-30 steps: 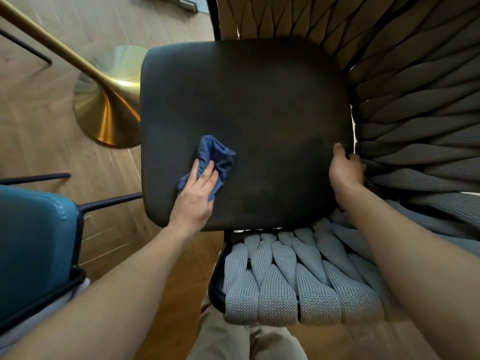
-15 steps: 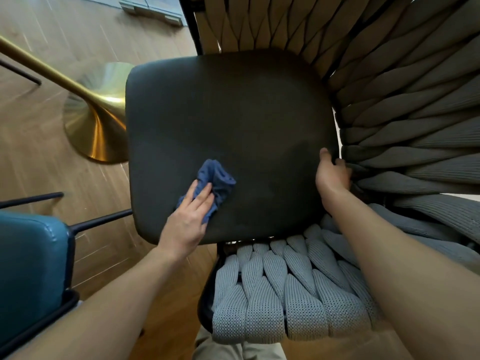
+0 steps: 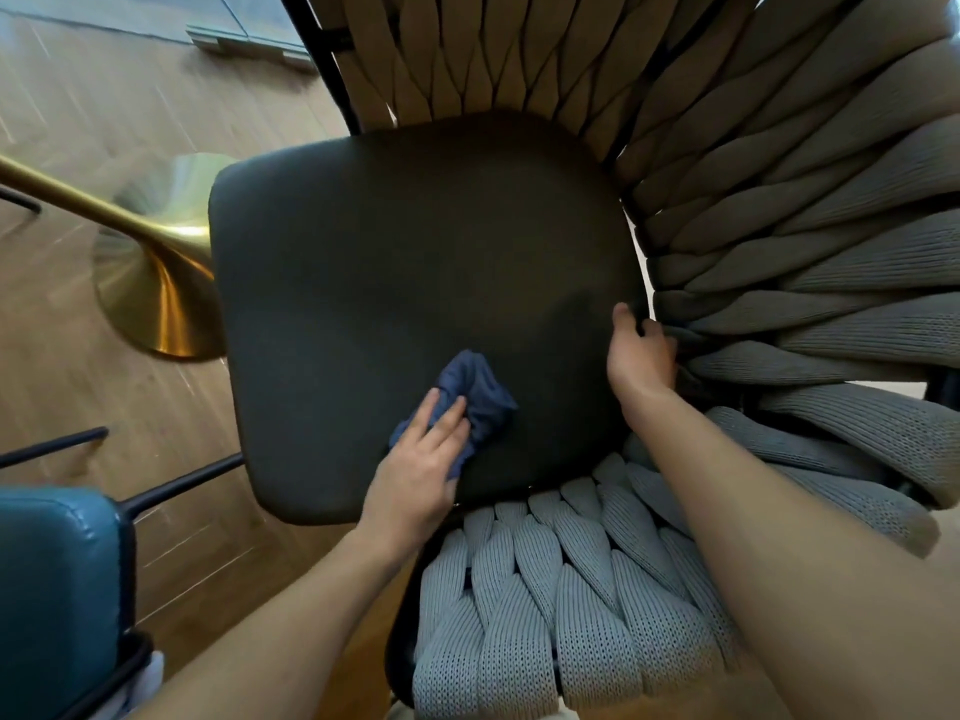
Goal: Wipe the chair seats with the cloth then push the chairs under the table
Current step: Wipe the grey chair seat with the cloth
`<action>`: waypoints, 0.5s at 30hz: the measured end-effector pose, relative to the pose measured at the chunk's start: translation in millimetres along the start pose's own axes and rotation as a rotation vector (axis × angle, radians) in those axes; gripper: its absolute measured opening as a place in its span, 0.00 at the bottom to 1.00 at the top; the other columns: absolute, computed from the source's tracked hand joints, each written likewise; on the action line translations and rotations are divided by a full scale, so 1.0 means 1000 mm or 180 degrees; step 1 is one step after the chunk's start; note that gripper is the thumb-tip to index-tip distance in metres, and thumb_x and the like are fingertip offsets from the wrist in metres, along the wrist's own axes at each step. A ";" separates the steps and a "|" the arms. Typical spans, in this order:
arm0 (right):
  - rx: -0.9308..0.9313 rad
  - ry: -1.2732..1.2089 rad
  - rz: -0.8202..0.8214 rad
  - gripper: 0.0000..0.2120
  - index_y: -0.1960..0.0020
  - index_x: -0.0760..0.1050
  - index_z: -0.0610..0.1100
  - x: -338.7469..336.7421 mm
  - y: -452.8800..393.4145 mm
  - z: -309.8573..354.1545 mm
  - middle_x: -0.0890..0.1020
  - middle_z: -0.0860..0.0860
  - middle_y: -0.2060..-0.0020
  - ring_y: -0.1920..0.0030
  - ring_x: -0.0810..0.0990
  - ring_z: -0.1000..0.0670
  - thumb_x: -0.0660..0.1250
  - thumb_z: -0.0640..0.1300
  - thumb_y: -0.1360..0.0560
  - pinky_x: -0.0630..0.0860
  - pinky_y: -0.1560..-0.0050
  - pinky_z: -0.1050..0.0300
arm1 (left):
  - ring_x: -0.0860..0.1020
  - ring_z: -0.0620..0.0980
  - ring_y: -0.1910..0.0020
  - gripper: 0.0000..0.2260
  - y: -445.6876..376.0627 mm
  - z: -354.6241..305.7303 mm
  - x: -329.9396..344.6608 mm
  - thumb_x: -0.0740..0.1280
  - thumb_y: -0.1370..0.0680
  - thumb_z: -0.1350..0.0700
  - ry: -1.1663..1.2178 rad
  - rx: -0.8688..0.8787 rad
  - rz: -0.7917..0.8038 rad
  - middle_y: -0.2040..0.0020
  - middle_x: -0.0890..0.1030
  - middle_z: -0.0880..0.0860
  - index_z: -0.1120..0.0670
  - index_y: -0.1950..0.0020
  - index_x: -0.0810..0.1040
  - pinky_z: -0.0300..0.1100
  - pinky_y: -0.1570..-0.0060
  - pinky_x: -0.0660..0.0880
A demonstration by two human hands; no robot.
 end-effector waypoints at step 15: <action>-0.0197 -0.0037 -0.0071 0.26 0.30 0.70 0.43 -0.008 0.008 0.002 0.71 0.40 0.32 0.32 0.70 0.37 0.56 0.58 0.21 0.66 0.31 0.43 | 0.52 0.56 0.22 0.22 -0.095 -0.084 0.028 0.63 0.25 0.61 0.0286 0.1015 0.0683 0.25 0.65 0.54 0.58 0.30 0.72 0.44 0.26 0.49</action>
Point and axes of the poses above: each hand's wrist, its own y-axis away from the middle knuckle, its own x-axis out of the palm, z = x × y, the point moved 5 cm from there along -y, towards the middle knuckle
